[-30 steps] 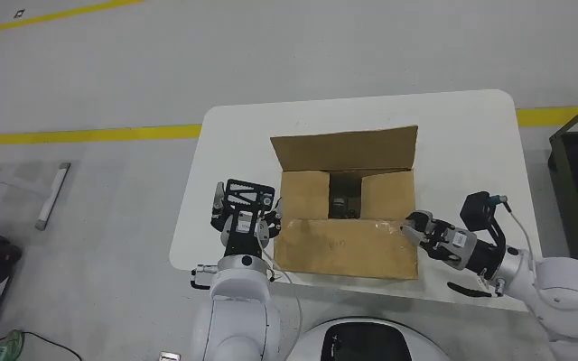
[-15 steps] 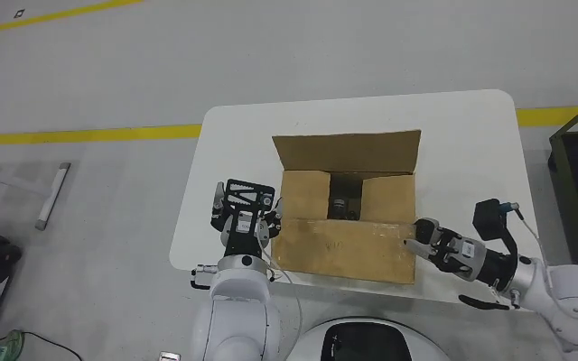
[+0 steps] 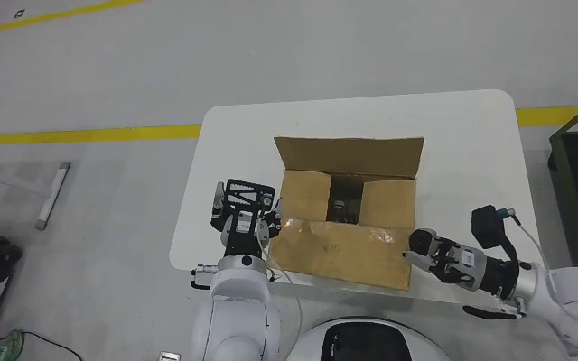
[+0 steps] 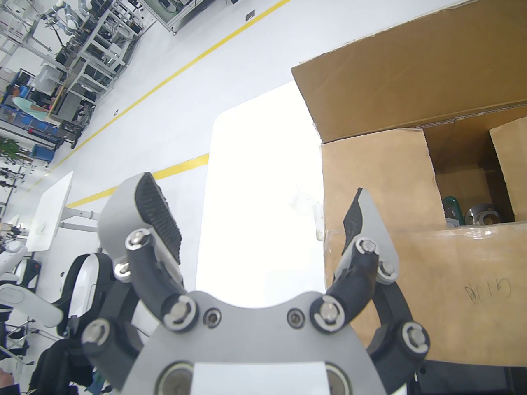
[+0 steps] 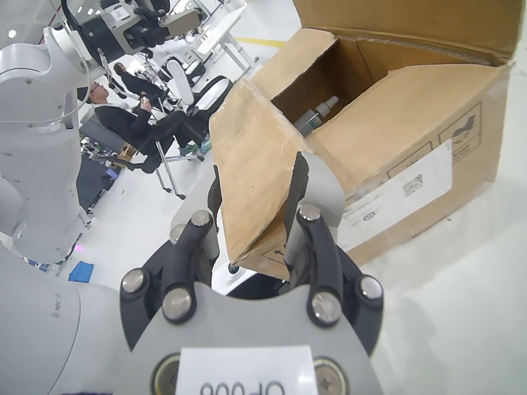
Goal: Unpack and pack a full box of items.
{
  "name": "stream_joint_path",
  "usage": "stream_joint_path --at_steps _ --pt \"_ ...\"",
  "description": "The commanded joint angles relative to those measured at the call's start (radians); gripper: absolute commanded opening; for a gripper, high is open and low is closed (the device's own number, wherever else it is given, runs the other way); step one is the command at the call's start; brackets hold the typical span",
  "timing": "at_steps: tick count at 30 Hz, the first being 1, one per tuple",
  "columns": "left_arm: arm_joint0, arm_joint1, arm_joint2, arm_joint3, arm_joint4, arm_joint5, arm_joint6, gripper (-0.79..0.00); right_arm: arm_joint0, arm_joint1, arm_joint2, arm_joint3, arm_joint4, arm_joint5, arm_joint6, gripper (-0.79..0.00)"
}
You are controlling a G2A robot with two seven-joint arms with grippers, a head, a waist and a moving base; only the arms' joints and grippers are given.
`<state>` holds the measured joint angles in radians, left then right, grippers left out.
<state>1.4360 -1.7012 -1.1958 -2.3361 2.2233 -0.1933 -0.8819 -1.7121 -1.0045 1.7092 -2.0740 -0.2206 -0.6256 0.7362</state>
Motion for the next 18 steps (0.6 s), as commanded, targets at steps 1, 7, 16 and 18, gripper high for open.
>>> stream_joint_path --at_steps 1,7,16,18 --pt "0.0 0.0 0.0 0.0 0.0 0.0 0.0 0.0 0.0 0.002 0.004 0.004 0.019 0.0 0.004 -0.449" --pt "0.0 0.0 0.0 0.0 0.0 0.0 0.0 0.0 -0.002 0.006 0.01 0.005 0.018 0.005 0.004 -0.499" --pt "0.0 0.0 0.0 0.0 0.0 0.0 0.0 0.0 0.005 0.008 -0.012 -0.002 -0.026 0.023 -0.016 -0.785" --pt "0.0 0.0 0.0 0.0 0.0 0.0 0.0 0.0 0.006 0.009 -0.011 -0.006 -0.03 0.023 -0.024 -0.785"
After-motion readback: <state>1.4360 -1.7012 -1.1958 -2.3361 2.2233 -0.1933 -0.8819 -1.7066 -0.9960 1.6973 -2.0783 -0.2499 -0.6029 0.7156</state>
